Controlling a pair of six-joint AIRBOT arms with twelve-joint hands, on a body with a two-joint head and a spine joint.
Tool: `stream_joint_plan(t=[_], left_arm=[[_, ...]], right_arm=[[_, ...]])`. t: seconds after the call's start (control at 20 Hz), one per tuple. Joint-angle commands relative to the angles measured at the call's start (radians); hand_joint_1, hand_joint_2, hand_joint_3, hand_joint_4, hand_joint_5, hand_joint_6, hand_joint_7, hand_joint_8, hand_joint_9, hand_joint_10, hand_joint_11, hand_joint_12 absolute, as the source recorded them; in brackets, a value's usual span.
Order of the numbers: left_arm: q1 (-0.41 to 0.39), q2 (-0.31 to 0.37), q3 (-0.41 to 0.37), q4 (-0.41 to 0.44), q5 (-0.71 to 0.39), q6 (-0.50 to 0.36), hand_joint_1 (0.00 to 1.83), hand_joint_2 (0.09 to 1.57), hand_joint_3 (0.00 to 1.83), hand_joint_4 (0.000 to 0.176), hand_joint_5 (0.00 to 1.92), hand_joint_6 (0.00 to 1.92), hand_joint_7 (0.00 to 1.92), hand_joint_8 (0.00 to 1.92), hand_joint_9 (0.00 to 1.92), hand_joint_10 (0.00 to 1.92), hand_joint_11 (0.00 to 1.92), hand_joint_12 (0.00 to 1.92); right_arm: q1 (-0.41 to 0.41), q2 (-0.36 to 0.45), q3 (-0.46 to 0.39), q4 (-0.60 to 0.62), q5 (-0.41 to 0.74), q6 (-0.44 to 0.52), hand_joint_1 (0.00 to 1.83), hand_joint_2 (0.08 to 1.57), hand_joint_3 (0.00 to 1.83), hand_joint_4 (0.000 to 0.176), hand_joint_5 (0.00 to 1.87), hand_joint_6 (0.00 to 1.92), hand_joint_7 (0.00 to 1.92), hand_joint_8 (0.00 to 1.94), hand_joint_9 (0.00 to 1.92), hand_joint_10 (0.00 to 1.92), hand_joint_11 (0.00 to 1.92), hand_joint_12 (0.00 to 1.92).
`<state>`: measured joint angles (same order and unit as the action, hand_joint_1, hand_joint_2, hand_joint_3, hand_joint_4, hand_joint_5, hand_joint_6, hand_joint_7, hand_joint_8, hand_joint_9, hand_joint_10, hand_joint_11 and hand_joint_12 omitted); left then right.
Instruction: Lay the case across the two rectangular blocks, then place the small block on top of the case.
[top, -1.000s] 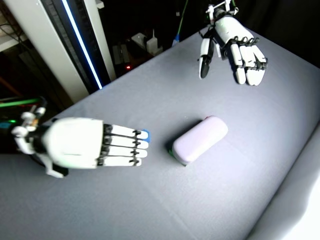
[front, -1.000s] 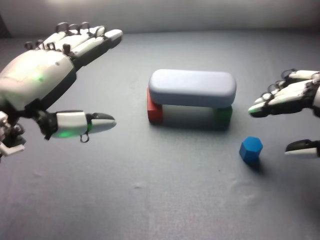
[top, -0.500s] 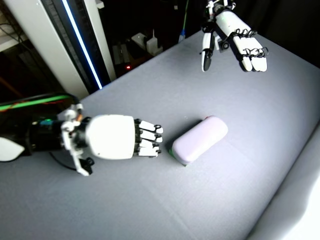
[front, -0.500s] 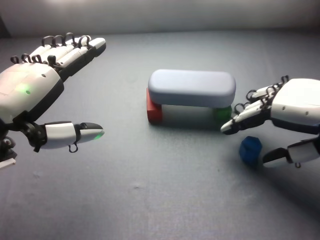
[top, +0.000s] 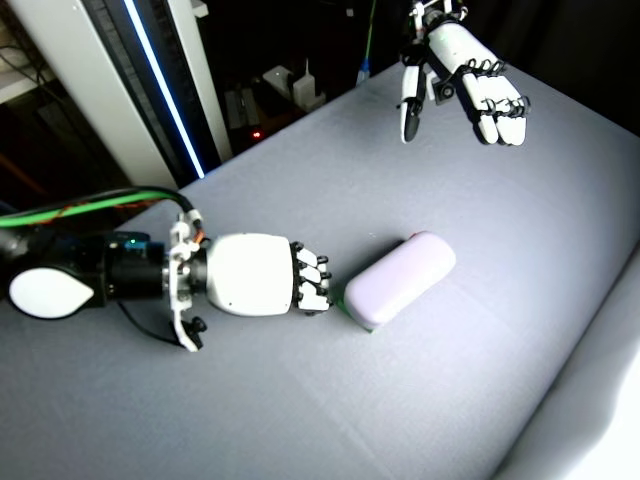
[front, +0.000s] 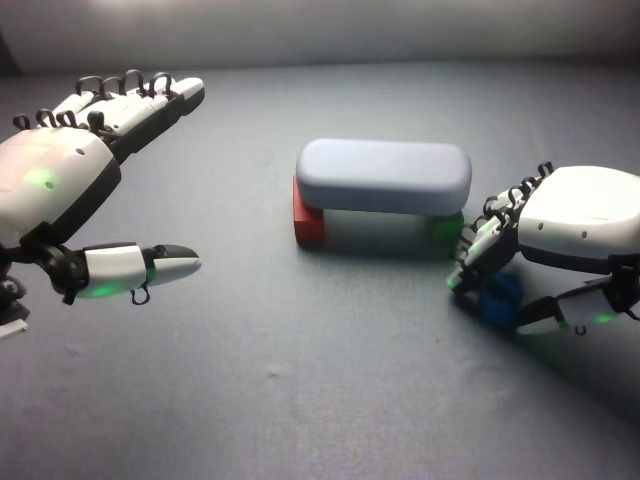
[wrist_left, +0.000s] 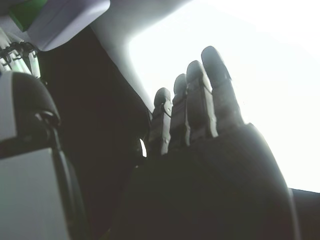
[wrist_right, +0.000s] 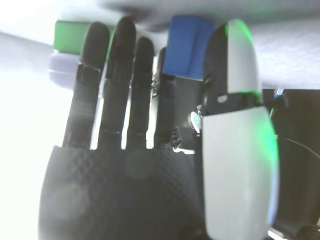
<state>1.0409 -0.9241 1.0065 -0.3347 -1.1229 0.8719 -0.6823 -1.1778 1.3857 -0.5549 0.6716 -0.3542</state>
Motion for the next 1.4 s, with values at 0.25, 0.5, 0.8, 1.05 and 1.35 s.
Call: stream_joint_plan(t=[0.25,0.5,0.8,1.05,1.35], left_arm=[[-0.001,0.001,-0.002,0.010,-0.132,-0.009,0.98,0.95,0.00,0.062,0.14,0.00,0.18,0.00,0.19,0.00,0.00,0.63],[0.007,-0.004,-0.005,0.008,-0.136,-0.016,0.93,0.96,0.00,0.040,0.16,0.00,0.20,0.00,0.19,0.00,0.00,0.56],[0.013,-0.004,-0.008,0.006,-0.145,-0.019,0.92,0.95,0.00,0.016,0.19,0.00,0.21,0.00,0.19,0.00,0.00,0.57],[0.024,-0.004,-0.012,0.002,-0.153,-0.023,0.88,0.95,0.00,0.006,0.19,0.00,0.20,0.00,0.19,0.00,0.00,0.59],[0.024,-0.008,-0.011,0.002,-0.146,-0.023,0.89,0.94,0.00,0.017,0.19,0.00,0.20,0.00,0.17,0.00,0.00,0.52]], right_arm=[[0.009,0.001,0.003,0.023,0.077,0.007,1.22,1.22,0.00,0.000,0.91,0.95,0.69,1.62,0.62,1.63,0.61,1.77],[0.010,0.002,-0.002,0.025,0.078,0.012,1.19,1.22,0.00,0.000,0.81,1.16,0.76,1.49,0.71,1.61,0.69,1.78],[0.033,0.059,-0.026,0.110,0.223,0.012,1.25,1.14,0.00,0.000,1.00,0.83,0.87,1.38,0.77,1.52,0.65,1.84],[0.113,0.084,-0.027,0.172,0.310,-0.026,1.21,1.14,0.00,0.001,0.87,1.12,0.98,1.10,0.86,1.22,0.77,1.55],[0.226,0.048,0.041,0.173,0.263,-0.045,1.38,1.10,0.00,0.000,0.86,1.11,1.03,0.92,1.06,1.04,0.96,1.28]])
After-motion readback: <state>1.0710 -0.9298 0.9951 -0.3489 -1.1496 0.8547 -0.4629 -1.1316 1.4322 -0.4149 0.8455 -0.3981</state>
